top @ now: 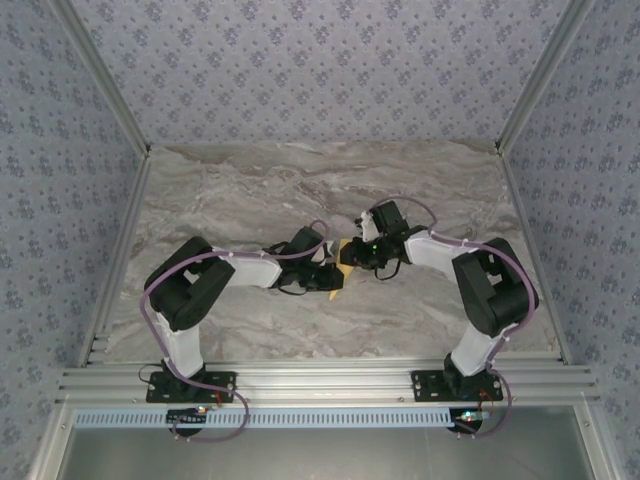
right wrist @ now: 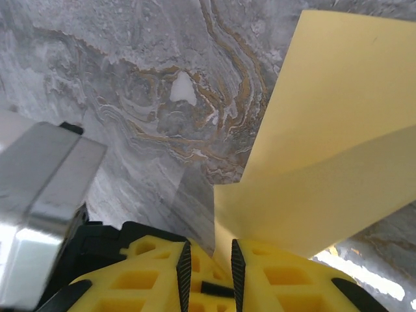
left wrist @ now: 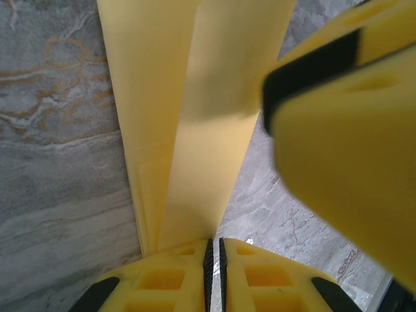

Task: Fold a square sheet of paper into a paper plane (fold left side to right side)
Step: Fold the wing for the fifth time at the center of the table.

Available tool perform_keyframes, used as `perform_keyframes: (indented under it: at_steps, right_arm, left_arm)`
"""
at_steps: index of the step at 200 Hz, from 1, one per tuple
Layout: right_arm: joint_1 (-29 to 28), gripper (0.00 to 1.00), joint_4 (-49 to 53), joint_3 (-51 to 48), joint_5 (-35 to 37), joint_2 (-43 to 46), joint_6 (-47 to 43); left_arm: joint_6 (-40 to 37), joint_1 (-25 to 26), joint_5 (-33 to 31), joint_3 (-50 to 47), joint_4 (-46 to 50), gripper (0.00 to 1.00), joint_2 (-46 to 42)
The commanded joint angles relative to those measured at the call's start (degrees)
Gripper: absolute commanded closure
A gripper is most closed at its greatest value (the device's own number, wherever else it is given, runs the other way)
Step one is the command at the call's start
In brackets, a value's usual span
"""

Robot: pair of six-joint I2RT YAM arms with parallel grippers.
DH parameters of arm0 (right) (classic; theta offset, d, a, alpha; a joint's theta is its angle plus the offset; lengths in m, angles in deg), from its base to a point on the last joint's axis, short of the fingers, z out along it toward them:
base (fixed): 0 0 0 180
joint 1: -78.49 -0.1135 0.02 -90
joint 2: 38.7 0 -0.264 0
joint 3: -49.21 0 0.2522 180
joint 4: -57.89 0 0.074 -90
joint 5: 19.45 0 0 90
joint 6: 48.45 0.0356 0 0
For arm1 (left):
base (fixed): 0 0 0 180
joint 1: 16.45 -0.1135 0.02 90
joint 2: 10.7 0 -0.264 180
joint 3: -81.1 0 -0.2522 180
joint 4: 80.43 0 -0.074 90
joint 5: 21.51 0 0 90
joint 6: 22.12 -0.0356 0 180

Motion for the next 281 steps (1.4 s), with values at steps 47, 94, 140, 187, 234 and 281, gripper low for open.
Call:
perform_keyframes:
  at_steps: [47,94,140,187,234,281]
  right_arm:
    - [0.2,0.74,-0.5,0.6,2.4,-4.6,-2.3]
    - [1.7,0.74,-1.6,1.1,2.0,-6.9,-4.2]
    - [3.5,0.75,0.5,2.7,3.0,-7.3,-6.1]
    - [5.9,0.74,2.8,5.9,2.8,-8.9,-8.3]
    - [8.8,0.74,4.2,9.0,2.6,-12.1,-9.9]
    - [11.5,0.74,4.5,11.1,1.2,-13.8,-10.8]
  left_arm:
    - [0.1,0.4,-2.8,-1.7,7.3,0.87,0.9]
    - [0.0,0.4,-2.6,-1.8,7.3,0.87,0.9]
    - [-0.1,0.4,-2.7,-1.8,7.5,0.88,1.1]
    - [-0.1,0.4,-2.6,-1.7,7.6,0.88,1.5]
    - [-0.2,0.4,-2.6,-1.7,7.7,0.88,1.5]
    - [-0.2,0.4,-2.5,-1.7,7.7,0.89,1.7]
